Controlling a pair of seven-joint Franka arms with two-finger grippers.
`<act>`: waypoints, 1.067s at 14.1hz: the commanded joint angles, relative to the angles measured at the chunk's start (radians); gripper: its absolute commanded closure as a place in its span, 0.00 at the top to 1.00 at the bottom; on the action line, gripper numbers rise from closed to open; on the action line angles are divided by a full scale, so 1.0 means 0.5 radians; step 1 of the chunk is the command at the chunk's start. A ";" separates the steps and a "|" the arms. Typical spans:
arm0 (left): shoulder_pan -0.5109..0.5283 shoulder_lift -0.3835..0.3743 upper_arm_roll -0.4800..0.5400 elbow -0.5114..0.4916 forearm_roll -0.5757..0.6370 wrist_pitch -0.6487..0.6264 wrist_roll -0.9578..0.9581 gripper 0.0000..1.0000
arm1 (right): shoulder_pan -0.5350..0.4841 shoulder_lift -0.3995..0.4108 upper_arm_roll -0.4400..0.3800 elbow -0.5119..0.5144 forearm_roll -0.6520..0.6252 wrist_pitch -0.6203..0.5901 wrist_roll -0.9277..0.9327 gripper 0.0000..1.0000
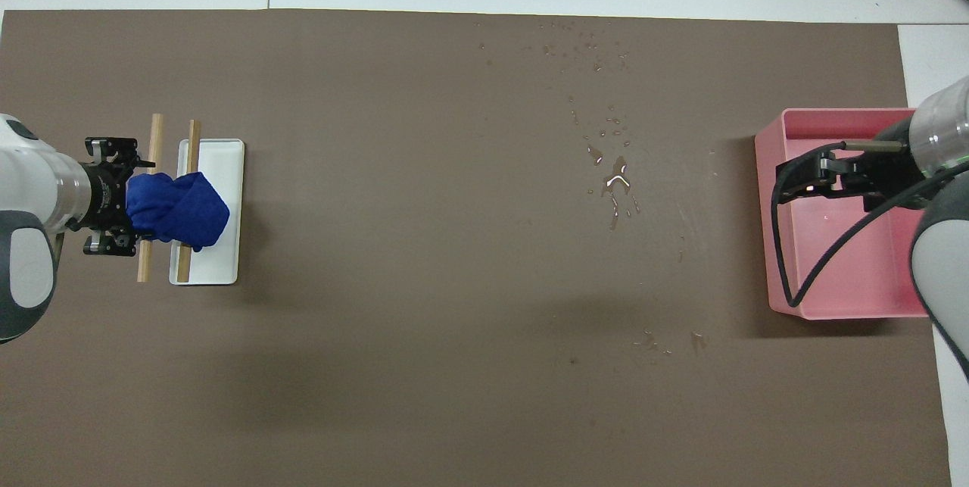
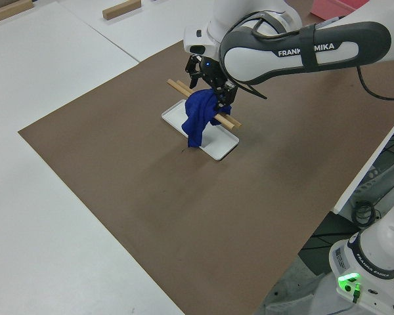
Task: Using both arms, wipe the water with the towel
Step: 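Grasp the blue cloth with the left gripper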
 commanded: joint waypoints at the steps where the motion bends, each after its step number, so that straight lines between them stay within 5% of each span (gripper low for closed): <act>1: 0.001 -0.013 -0.002 -0.058 0.019 0.086 -0.037 0.93 | -0.037 -0.022 0.017 -0.019 0.046 -0.024 -0.038 1.00; 4: -0.011 -0.013 -0.008 -0.104 0.019 0.141 -0.034 0.83 | -0.037 -0.022 0.020 -0.019 0.046 -0.027 -0.038 1.00; 10: -0.011 -0.013 -0.011 -0.107 0.019 0.108 -0.031 0.00 | -0.037 -0.022 0.020 -0.019 0.046 -0.024 -0.038 1.00; 15: -0.008 0.042 -0.075 0.126 0.019 -0.183 -0.028 0.00 | -0.037 -0.022 0.020 -0.019 0.046 -0.027 -0.038 1.00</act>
